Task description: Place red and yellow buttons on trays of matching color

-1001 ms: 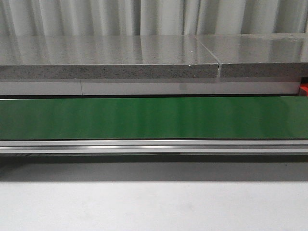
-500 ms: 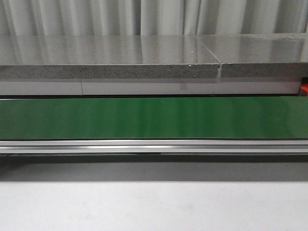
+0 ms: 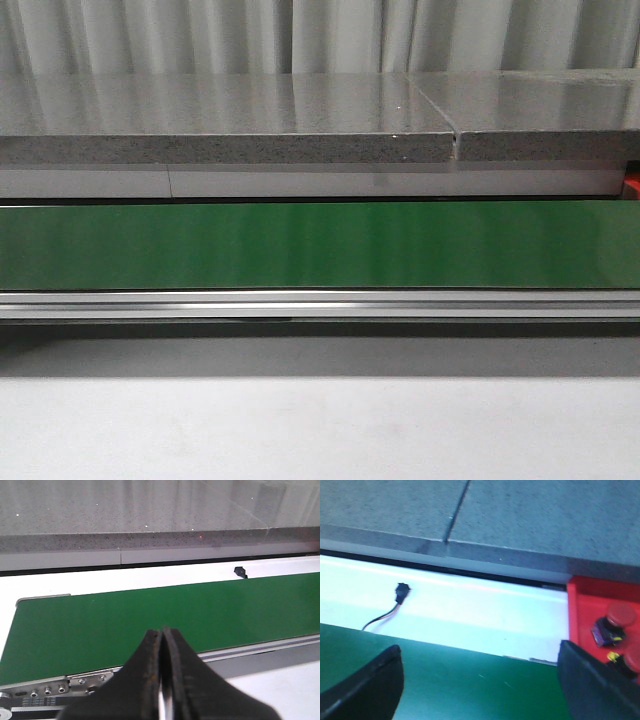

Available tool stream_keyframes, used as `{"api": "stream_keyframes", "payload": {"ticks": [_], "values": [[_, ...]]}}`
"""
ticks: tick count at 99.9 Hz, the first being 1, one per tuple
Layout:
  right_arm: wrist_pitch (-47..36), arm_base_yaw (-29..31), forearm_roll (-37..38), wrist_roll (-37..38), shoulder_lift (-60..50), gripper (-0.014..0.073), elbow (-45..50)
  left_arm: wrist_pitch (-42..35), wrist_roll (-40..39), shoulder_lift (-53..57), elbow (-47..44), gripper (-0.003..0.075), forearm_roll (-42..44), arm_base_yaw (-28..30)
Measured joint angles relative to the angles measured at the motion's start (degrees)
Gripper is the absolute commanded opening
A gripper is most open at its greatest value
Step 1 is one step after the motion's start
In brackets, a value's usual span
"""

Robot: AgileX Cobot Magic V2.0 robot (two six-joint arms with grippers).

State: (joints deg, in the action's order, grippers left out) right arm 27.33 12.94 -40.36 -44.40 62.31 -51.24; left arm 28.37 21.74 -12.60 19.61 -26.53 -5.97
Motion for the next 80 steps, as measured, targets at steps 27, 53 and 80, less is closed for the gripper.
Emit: {"api": "stream_keyframes", "payload": {"ticks": [27,53,80], "values": [[2.5,-5.2,2.1,-0.1,-8.2,0.0455,2.2,0.0,0.0,0.0,0.0,-0.0019,0.0,0.0],[3.8,-5.2,2.4,-0.1,-17.0,0.0001,10.1,0.0,0.0,0.0,0.0,-0.0019,0.0,0.0],[4.2,-5.2,2.5,-0.2,-20.1,-0.0068,11.5,0.0,0.0,0.0,0.0,-0.0019,0.0,0.0]]}}
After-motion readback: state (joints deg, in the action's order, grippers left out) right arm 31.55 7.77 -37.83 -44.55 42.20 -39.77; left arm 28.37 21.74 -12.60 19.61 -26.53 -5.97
